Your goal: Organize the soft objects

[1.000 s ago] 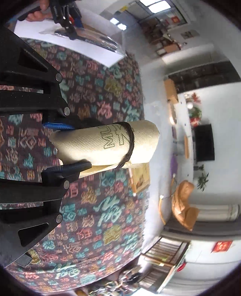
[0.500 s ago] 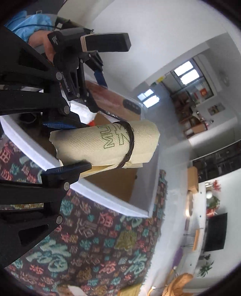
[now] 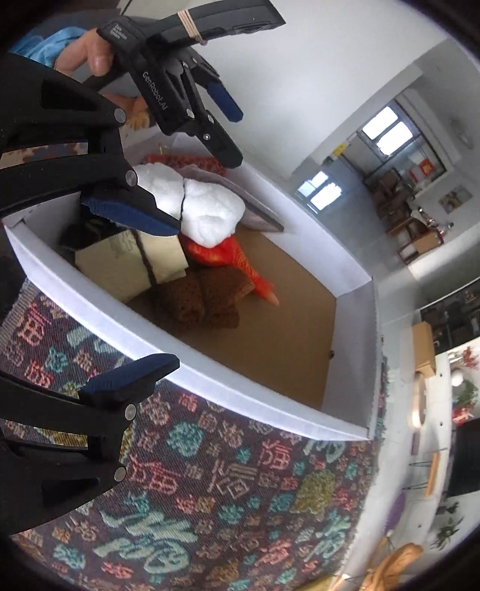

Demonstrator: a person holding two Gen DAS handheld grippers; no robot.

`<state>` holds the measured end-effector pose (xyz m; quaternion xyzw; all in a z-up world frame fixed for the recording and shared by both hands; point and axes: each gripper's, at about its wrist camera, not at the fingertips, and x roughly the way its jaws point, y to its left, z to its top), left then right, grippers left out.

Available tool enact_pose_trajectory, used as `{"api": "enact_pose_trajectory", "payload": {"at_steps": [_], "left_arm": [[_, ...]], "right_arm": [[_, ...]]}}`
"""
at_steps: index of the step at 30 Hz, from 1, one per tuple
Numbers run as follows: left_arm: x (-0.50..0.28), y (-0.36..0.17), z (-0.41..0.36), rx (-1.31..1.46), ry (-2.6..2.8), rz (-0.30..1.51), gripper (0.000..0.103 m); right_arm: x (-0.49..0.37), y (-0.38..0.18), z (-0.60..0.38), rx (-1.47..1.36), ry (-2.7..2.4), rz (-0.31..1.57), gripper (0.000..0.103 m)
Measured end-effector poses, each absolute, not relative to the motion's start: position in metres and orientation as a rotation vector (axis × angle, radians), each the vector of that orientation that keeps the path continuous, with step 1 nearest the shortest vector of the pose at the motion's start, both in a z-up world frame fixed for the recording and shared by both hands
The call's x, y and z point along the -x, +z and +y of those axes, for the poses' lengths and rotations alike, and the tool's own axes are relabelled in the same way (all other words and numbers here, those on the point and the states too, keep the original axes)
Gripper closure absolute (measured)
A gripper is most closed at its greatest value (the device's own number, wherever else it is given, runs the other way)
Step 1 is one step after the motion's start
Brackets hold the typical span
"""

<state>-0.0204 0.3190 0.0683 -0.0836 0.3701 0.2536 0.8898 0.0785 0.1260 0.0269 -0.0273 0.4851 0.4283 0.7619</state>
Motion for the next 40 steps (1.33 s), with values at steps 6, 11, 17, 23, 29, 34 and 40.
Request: {"api": "enact_pose_trajectory", "payload": {"at_steps": [6, 11, 17, 23, 29, 34, 40], "left_arm": [[0.041, 0.073, 0.287, 0.103, 0.592, 0.711, 0.001], [0.049, 0.073, 0.264, -0.009, 0.650, 0.689, 0.001], [0.051, 0.071, 0.261, 0.011, 0.638, 0.736, 0.001], [0.057, 0.069, 0.268, 0.061, 0.634, 0.783, 0.001], [0.060, 0.068, 0.276, 0.092, 0.639, 0.796, 0.001], [0.063, 0.069, 0.281, 0.098, 0.641, 0.789, 0.001], [0.067, 0.070, 0.280, 0.080, 0.675, 0.760, 0.000]], "right_arm": [[-0.055, 0.047, 0.125, 0.196, 0.863, 0.967, 0.029], [-0.038, 0.054, 0.125, 0.248, 0.842, 0.957, 0.029], [-0.021, 0.059, 0.129, 0.321, 0.806, 0.940, 0.025], [-0.010, 0.064, 0.135, 0.352, 0.784, 0.937, 0.025], [-0.005, 0.062, 0.141, 0.372, 0.776, 0.938, 0.025], [-0.002, 0.060, 0.146, 0.389, 0.777, 0.931, 0.025], [0.000, 0.064, 0.144, 0.368, 0.789, 0.912, 0.025]]}}
